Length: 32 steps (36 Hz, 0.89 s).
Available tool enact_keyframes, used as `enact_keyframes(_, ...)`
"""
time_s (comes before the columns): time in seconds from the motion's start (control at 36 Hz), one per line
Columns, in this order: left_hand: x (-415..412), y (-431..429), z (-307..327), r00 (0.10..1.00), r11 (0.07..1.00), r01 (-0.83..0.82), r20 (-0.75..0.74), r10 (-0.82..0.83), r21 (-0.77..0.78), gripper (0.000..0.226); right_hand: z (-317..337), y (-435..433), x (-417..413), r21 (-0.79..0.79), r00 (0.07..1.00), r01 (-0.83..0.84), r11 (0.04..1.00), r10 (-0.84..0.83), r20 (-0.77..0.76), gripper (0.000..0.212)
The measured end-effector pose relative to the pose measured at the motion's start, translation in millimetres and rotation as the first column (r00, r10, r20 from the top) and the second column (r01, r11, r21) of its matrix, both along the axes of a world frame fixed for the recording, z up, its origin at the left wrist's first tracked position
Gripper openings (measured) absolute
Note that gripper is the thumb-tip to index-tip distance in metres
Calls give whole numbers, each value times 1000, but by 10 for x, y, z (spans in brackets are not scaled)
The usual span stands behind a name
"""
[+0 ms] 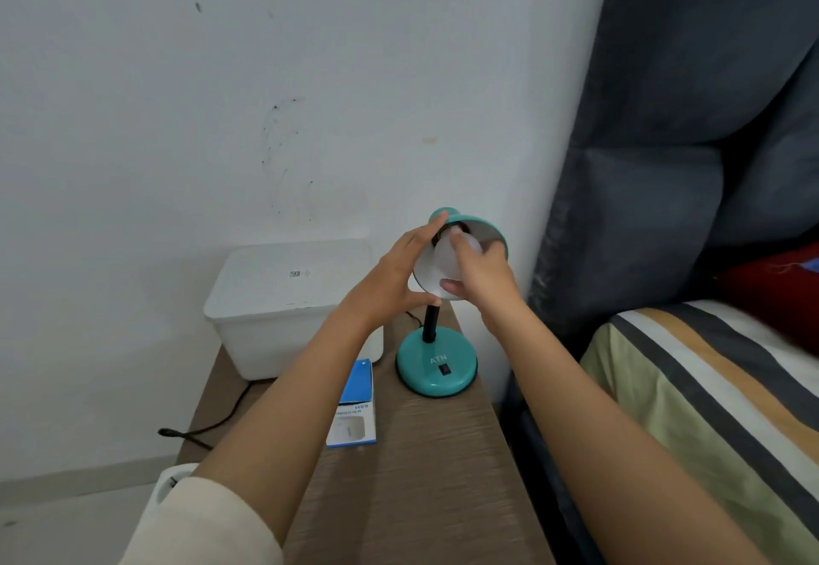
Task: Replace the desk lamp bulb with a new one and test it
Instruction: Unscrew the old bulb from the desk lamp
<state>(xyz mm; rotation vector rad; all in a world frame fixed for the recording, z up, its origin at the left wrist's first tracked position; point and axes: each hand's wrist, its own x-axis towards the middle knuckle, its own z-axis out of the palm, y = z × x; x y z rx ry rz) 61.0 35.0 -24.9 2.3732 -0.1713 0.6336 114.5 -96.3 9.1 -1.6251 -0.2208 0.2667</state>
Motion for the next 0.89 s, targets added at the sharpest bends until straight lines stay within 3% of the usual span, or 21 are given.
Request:
enact_keyframes(0.06,-5,5,-3,1000,1000,-1,0,1,-5,106,-1,-2,1,37,1000,-30,999,30,6,55)
enact_keyframes(0.17,-12,-1,12,1000,1000,0,-14,0,-21,108,-50,28,-15,-76,982,-6,997,20,189,62)
enact_keyframes(0.28,-11,-6,3,1000,1000,8,-8,-9,-17,104,-33,43,-7,68,996,-27,997,33,-83,56)
enact_keyframes(0.39,-17,-17,0,1000,998,5,-15,-6,-55,107,-69,65,4,-19,997,-18,1000,20,81,61)
enact_keyframes(0.5,-20,-12,6,1000,999,6,-14,-7,-44,105,-48,61,33,73,992,-10,997,19,-126,62)
enact_keyframes(0.64,-21,-30,22,999,998,1,-35,-3,-60,110,-83,37,48,-104,991,5,995,8,131,67)
enact_keyframes(0.69,-18,-33,24,1000,999,4,-30,-6,-52,108,-73,52,57,-58,1000,-17,998,16,-18,70)
enact_keyframes(0.75,-22,-29,19,1000,999,6,-22,-7,-50,105,-35,47,53,104,973,-60,993,81,-214,65)
enact_keyframes(0.78,-27,-28,18,1000,999,6,-20,-8,-51,104,-23,40,47,125,971,-71,990,97,-216,61)
enact_keyframes(0.89,-28,-37,20,1000,999,1,-27,-2,-39,107,-43,59,59,-6,1000,4,1000,-4,-7,61)
